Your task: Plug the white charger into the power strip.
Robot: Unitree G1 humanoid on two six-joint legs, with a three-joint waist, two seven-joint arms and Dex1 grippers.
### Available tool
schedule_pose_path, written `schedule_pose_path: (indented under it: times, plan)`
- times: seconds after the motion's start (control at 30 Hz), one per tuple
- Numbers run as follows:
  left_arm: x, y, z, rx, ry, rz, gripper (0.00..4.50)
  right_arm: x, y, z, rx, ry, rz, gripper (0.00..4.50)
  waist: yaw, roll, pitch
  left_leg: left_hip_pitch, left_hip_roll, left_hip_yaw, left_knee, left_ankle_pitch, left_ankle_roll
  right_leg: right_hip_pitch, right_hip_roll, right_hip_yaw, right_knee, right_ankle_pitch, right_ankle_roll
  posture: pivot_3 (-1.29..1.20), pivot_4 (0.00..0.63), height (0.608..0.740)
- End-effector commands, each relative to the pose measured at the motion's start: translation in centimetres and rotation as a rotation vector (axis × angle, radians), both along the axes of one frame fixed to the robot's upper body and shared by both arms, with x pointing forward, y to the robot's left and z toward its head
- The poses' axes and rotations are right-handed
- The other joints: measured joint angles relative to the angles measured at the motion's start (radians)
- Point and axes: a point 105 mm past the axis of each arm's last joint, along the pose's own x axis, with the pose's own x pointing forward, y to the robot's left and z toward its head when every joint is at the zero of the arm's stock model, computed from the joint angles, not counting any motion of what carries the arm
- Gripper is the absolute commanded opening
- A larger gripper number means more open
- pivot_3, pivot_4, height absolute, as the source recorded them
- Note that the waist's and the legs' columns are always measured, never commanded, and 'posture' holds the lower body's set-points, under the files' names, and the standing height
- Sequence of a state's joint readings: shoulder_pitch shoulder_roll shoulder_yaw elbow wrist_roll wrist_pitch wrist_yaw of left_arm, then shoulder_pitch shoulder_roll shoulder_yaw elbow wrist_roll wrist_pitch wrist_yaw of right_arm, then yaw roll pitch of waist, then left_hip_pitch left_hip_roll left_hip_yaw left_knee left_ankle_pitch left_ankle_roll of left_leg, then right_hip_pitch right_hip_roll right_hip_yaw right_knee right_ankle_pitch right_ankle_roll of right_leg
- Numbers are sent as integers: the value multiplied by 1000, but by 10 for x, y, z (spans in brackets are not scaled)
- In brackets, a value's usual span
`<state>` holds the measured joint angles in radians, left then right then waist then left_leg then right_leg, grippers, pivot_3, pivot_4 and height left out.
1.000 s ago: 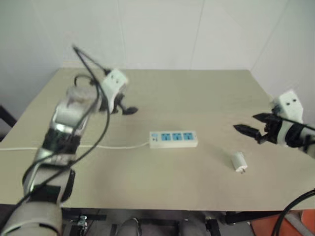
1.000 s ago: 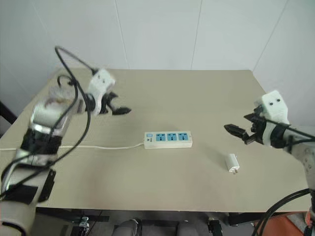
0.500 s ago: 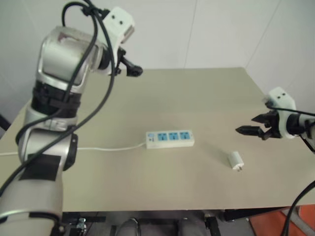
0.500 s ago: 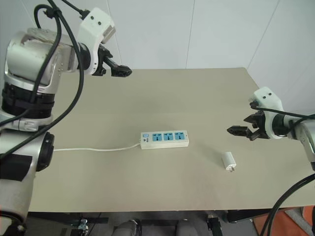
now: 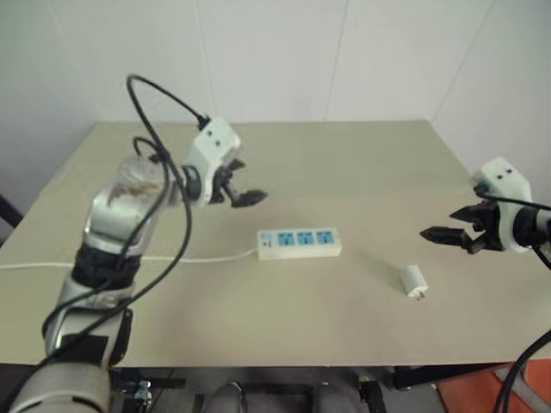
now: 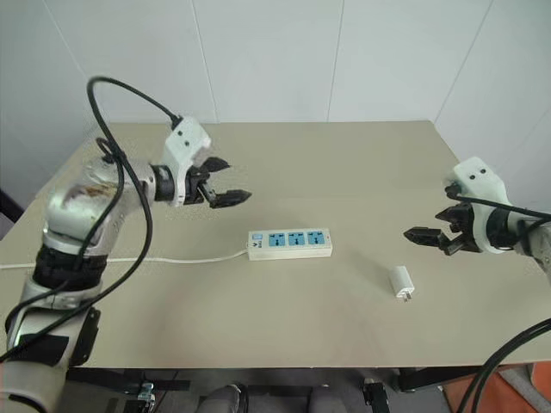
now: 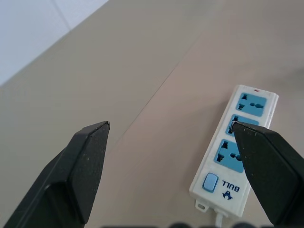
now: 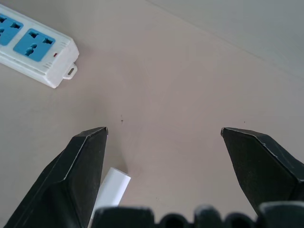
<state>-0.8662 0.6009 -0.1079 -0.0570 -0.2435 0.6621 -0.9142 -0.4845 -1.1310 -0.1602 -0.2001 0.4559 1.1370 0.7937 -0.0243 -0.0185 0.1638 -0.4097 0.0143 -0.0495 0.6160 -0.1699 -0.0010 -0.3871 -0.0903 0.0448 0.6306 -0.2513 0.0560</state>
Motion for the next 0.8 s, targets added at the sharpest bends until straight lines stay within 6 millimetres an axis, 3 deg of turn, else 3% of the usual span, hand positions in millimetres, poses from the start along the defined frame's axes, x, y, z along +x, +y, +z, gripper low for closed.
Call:
schedule_pose_path:
  times: [0.03,0.27,0.37,0.63,0.8]
  plan:
    - [-3,3,-11,-62,-101,-160,4451,-6,11,13,6,-88,9,4500,5,0,0,0,0,0,0,0,0,0,0,0,0,0,0,0,150,740]
    - [1,32,-57,-244,66,-360,4451,-23,29,4,16,-145,14,4500,14,0,0,-3,0,-1,2,0,1,-1,0,-1,0,0,0,0,150,740]
    - [5,38,-65,-385,24,-395,4451,-31,34,1,21,-167,4,4500,18,0,0,-3,0,-1,2,0,1,0,0,-2,0,0,0,0,150,740]
    - [15,24,-96,-360,140,-422,4451,-42,30,3,-1,-212,-66,4500,20,0,0,-7,-1,-2,9,-2,4,0,0,-3,0,1,1,0,150,740]
    - [24,13,-110,-293,162,-346,4451,-50,34,4,-4,-232,-78,4500,19,0,-1,-6,-1,-3,9,-2,4,0,0,-3,1,1,2,0,150,740]
